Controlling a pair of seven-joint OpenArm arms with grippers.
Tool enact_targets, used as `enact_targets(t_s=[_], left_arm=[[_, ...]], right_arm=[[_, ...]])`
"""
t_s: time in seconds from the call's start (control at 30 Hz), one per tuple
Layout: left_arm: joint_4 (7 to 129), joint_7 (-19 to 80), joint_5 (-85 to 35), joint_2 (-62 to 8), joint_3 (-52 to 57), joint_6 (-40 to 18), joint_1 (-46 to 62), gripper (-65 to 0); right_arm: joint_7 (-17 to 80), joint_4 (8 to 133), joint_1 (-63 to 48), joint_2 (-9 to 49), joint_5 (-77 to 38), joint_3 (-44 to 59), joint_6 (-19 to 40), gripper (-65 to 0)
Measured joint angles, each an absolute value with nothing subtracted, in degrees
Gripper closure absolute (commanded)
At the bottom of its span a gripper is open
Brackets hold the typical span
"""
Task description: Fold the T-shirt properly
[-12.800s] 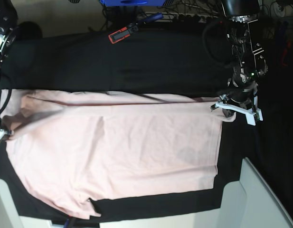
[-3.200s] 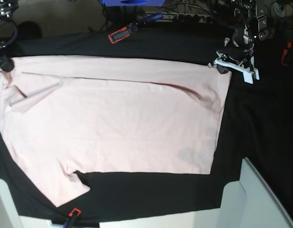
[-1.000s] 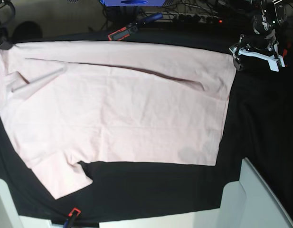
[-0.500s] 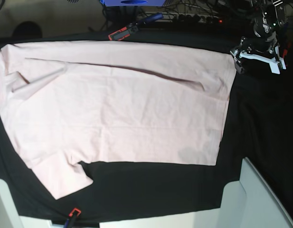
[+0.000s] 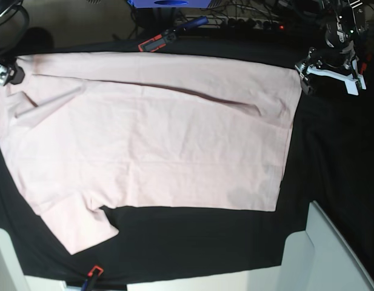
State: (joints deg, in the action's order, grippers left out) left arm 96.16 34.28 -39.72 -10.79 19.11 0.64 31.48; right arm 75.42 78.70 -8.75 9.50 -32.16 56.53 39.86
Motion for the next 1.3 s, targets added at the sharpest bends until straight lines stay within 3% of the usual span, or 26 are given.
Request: enact_targets(t_s=[0.2, 0.73, 0.8, 1.0, 1.03, 1.3], left_arm=[[96.16, 34.26, -39.72, -10.81, 19.07, 0.64, 31.48, -56.4], [96.14, 34.28, -39.72, -10.79, 19.07, 0.64, 31.62, -56.4], [96.14, 34.26, -39.72, -10.81, 19.07, 0.64, 31.59, -56.4], [96.14, 34.26, -39.72, -10.81, 19.09, 0.64, 31.62, -56.4], [96.14, 34.26, -39.72, -10.81, 19.09, 0.64, 31.62, -56.4], [96.12, 34.26, -39.72, -10.83, 19.07, 0.64, 31.62, -56.4]], right_arm=[[75.55, 74.28, -6.15, 6.66, -32.42, 55.57, 39.88, -48.8], [74.28, 65.82, -3.11, 7.88, -34.00, 56.05, 40.07, -46.7], [74.22, 65.71, -2.85, 7.84, -33.82, 56.05, 40.05, -39.9], [74.74, 64.97, -2.87, 5.96, -32.91, 55.79, 39.86, -2.5], [74.85, 64.97, -2.87, 5.78, -32.62, 55.79, 39.83, 0.0], [75.18, 65.04, -2.70, 5.87, -32.58, 55.57, 39.86, 0.0]])
